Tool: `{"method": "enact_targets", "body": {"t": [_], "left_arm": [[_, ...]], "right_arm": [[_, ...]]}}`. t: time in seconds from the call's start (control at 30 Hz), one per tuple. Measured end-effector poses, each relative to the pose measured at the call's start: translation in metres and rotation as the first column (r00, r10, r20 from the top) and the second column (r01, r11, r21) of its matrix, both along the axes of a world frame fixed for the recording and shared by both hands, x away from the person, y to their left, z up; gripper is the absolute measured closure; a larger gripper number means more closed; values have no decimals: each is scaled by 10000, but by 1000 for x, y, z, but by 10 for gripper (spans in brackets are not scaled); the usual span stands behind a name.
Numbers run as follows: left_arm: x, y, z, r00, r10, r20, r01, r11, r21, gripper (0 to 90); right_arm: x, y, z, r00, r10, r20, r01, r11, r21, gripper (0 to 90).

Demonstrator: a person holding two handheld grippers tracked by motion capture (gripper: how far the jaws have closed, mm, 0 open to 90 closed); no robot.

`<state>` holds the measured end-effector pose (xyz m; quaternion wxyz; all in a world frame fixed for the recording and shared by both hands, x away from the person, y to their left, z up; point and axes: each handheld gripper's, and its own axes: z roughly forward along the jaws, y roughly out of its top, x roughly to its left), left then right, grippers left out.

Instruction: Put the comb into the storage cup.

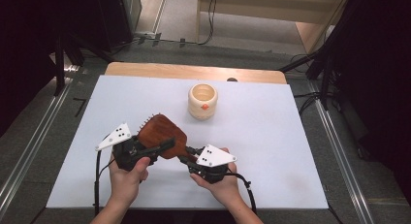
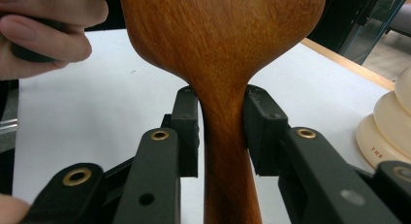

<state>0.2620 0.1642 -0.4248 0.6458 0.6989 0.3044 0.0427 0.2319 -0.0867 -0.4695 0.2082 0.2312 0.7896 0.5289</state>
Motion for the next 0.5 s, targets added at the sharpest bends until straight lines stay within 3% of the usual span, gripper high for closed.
{"method": "enact_targets", "body": {"t": [0.17,0.33,0.5], "left_arm": [[2,5,1,9999,4,113,-4,10000,-17,565],[2,8,5,9997,34,237,-35,10000,34,571],[2,9,8,9992,100,375,-102,9999,45,572]], "right_arm": [[2,-3,2,9997,-186,-158,189,9997,170,533],[4,-15,6,9987,-456,-233,471,9966,674,380],[5,-28,10,9911,-1328,-127,1334,9880,783,179]]}}
